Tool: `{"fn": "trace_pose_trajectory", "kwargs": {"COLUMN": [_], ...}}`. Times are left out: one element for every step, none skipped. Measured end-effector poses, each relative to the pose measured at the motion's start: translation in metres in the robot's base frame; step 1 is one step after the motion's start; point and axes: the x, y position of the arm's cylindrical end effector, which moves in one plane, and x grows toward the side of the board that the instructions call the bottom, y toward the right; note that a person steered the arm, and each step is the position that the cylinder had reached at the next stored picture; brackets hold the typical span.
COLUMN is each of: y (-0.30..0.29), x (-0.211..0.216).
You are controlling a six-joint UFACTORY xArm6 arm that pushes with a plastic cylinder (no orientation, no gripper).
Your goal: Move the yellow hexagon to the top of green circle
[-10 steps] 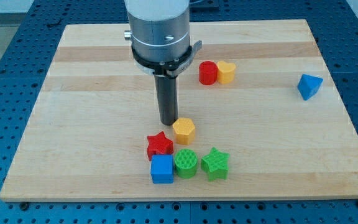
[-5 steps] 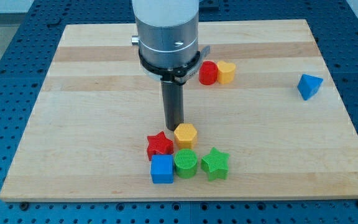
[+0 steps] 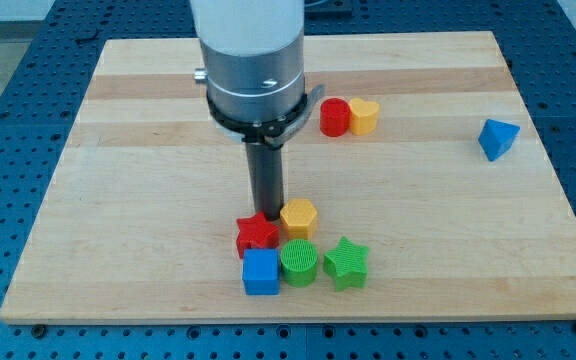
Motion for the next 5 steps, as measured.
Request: {"fn": "trace_pose_trajectory", "kwargs": {"y": [-0.009,-0.009,0.008,0.028,0.039], "x": [0.0,-0.017,-0.02,-0.019,-0.015]}}
